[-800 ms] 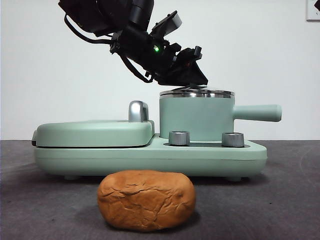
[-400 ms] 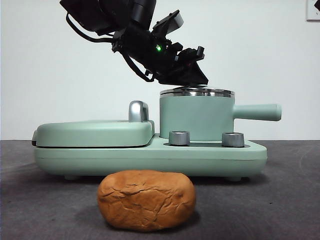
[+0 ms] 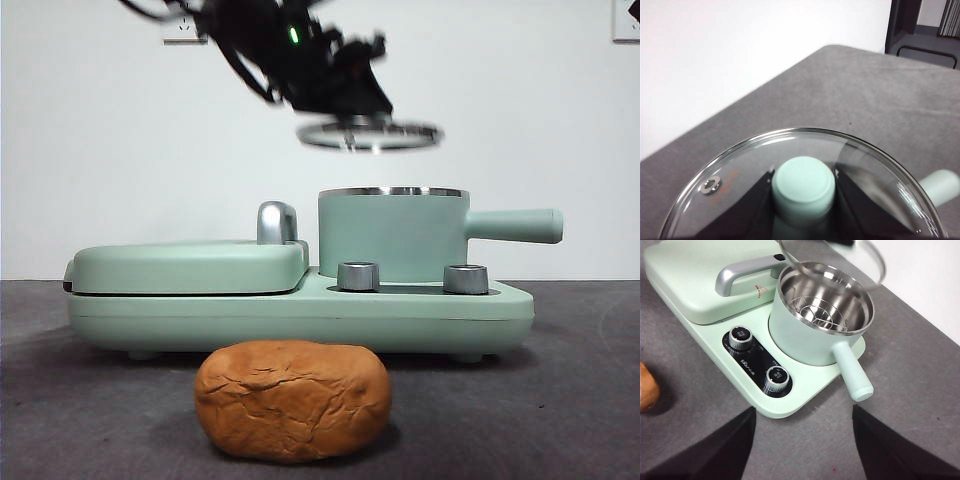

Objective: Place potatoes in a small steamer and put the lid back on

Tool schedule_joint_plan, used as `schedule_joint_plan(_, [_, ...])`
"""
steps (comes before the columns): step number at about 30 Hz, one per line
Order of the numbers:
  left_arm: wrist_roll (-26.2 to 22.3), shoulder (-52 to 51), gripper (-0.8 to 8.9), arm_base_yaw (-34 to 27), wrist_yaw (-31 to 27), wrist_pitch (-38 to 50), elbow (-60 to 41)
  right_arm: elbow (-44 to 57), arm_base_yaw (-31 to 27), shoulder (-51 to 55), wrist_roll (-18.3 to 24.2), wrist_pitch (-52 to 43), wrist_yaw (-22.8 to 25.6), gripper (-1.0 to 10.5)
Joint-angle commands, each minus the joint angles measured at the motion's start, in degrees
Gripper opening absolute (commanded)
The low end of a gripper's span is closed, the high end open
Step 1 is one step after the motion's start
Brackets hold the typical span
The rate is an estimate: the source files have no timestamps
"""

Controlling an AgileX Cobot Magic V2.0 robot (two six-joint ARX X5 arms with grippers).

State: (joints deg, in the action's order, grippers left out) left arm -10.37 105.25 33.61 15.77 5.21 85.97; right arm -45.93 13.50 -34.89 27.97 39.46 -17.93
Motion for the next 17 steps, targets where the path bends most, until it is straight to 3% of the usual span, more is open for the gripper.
schedule_joint_plan(1, [-0.66, -3.39, 0.07, 0.52, 0.28, -3.26, 1.73, -0.94, 0.24, -0.24, -1.05, -0.39, 0.0, 3.0])
schedule_joint_plan(12, [-0.39, -18.58, 0.11, -1.05, 0.24, -34.67, 1.7, -0.94, 0.26, -0.26, -1.86, -0.2, -0.28, 3.0])
schedule_joint_plan(17, [2.14, -24.76, 0.13, -2.97, -3.8, -38.77, -2.29, -0.94, 0.81, -0.63, -1.84, -0.13, -2.82, 3.1])
